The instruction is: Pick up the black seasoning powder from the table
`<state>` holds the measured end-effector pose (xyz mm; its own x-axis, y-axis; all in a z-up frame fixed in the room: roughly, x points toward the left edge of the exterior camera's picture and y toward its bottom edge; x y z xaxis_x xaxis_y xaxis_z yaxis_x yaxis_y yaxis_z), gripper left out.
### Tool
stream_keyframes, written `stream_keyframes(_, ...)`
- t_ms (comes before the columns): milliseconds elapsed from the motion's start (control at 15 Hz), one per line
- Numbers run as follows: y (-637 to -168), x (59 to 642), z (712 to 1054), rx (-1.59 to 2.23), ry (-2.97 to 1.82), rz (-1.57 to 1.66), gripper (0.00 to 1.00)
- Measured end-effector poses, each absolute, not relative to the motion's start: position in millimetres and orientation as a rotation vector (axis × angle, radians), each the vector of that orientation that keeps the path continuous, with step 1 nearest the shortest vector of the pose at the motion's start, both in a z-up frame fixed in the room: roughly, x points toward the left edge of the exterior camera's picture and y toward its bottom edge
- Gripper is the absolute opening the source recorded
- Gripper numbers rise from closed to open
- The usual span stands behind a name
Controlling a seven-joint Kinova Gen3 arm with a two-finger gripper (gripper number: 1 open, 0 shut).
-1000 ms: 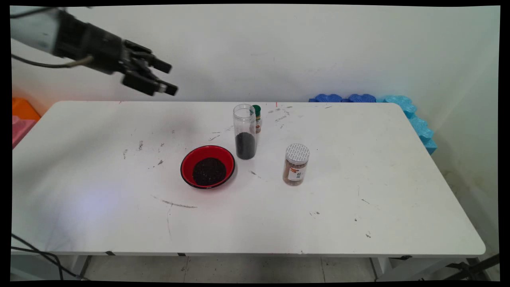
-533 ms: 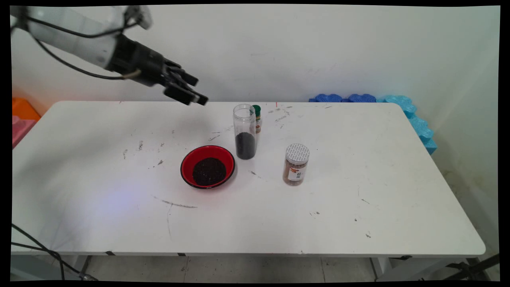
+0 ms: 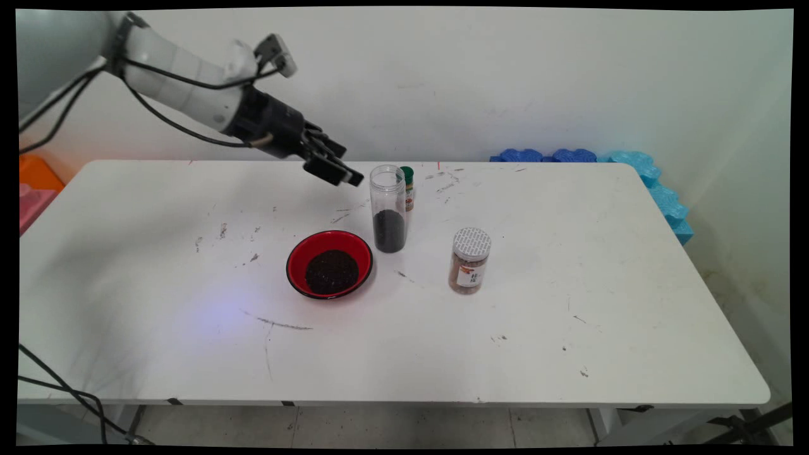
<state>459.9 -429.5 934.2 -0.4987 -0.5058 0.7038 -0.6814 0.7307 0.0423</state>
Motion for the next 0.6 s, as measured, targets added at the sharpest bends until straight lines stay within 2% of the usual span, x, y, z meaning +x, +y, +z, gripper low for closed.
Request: stream_keyframes(600,-448.0,436.3,898.4,0.865,-2.235,0.284,1.0)
